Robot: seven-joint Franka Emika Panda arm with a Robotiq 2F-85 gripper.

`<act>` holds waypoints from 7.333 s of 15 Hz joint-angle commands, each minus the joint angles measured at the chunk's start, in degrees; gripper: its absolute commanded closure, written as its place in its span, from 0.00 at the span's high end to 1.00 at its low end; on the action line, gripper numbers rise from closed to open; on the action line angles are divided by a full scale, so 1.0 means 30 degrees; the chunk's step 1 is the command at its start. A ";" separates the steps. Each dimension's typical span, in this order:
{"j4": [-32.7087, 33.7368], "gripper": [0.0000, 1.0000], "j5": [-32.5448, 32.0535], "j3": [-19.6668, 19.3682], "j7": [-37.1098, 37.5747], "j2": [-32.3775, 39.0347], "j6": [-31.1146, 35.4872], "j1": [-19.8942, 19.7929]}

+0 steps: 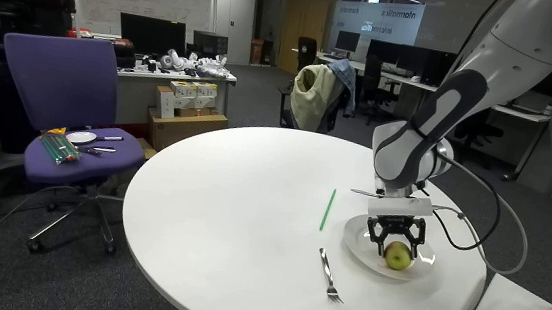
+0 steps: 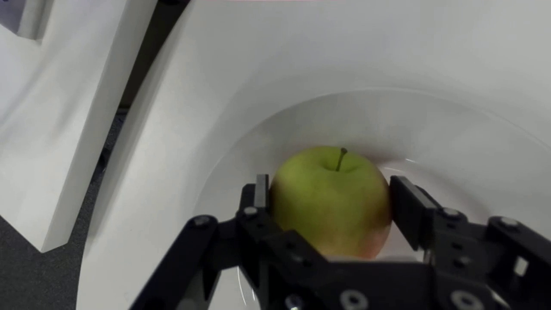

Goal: Put the objects on the table on the plate

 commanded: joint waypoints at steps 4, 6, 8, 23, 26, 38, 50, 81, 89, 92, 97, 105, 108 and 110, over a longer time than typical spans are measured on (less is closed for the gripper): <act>0.0732 0.48 0.5720 0.0944 -0.4867 0.0176 -0.0288 -0.1643; 0.0967 0.48 0.7922 0.1115 -0.6970 0.0220 -0.0598 -0.2036; 0.1206 0.48 0.9420 0.1110 -0.8525 0.0348 -0.0883 -0.2242; 0.3992 0.48 1.6617 0.0536 -1.6433 0.2761 -0.7057 -0.4721; 0.4627 0.48 1.7393 0.0285 -1.7121 0.3368 -0.8750 -0.5293; 0.5243 0.48 1.8461 -0.1398 -1.7580 0.3474 -1.2207 -0.6041; 0.5161 0.48 2.0200 -0.1883 -1.5966 0.4707 -1.2290 -0.6200; 0.1355 0.48 2.4761 -0.4476 -1.6931 0.3992 -1.1506 -0.6052; 0.2411 0.48 2.5527 -0.3815 -1.8329 0.4591 -1.1880 -0.6233; 0.2647 1.00 2.5508 -0.3459 -1.8343 0.4768 -1.1969 -0.6216; 0.2787 0.95 2.5435 -0.3319 -1.8366 0.4784 -1.2081 -0.6264; 0.1913 1.00 2.4596 -0.3626 -1.8011 0.2989 -0.8799 -0.4727; 0.1590 1.00 2.3863 -0.3469 -1.7894 0.1711 -0.7251 -0.3997; 0.1498 1.00 2.3367 -0.3284 -1.7734 0.0985 -0.6462 -0.3584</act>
